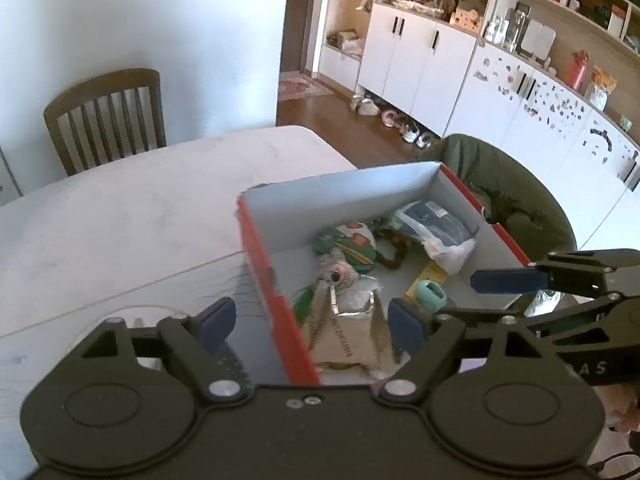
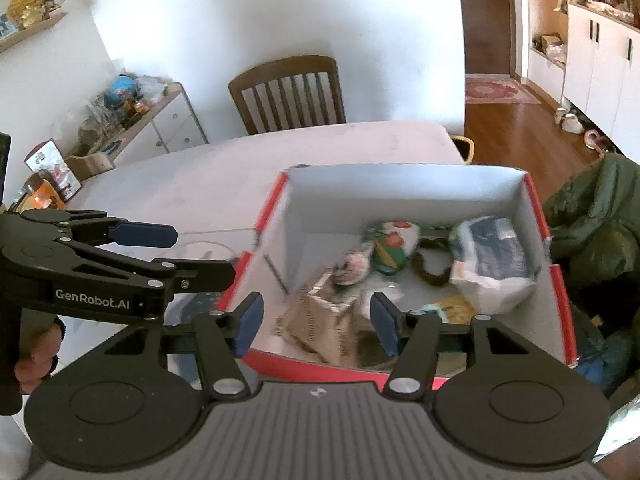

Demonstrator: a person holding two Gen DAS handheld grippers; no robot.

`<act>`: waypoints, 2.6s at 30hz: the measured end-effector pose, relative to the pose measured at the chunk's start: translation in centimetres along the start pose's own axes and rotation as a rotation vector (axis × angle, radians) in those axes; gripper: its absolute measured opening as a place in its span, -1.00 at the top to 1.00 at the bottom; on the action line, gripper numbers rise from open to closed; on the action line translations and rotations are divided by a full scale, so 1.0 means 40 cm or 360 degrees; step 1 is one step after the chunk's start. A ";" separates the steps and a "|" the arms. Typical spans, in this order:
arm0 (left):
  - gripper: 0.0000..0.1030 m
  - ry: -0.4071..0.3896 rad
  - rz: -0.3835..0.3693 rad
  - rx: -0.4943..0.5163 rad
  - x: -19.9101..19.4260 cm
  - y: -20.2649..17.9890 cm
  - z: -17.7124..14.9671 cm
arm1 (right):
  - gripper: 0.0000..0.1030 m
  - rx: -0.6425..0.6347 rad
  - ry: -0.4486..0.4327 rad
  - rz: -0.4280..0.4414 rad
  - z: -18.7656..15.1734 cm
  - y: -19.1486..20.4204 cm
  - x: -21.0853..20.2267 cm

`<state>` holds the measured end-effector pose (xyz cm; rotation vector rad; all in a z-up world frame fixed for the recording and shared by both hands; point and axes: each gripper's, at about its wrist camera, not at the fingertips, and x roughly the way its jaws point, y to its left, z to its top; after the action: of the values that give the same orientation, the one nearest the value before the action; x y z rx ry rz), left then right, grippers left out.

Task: Organize objects
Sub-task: 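Withdraw both grippers from the shoebox back over the table, then lower the right gripper onto the green battery while the left grasps the fish keychain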

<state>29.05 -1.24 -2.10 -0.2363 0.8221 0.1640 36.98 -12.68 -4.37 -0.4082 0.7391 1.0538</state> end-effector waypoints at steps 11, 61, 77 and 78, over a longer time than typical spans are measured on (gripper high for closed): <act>-0.76 -0.0115 0.0068 -0.0059 -0.122 0.128 -0.060 | -0.46 -0.0007 -0.0083 0.0081 0.006 0.170 -0.007; -0.99 -0.0012 0.0450 -0.0349 -0.016 0.414 -0.314 | -0.63 -0.0253 0.0161 0.0126 0.265 0.250 0.278; -0.96 0.0100 0.0440 -0.0384 0.071 0.401 -0.334 | -0.63 -0.0188 0.0375 -0.0059 0.450 0.063 0.528; -0.96 0.0100 0.0446 -0.0384 0.074 0.399 -0.335 | -0.63 -0.0183 0.0392 -0.0064 0.456 0.048 0.544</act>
<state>17.87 10.63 -15.40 -0.3540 0.8962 0.5231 47.94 13.41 -7.25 -0.6576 0.8874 1.0215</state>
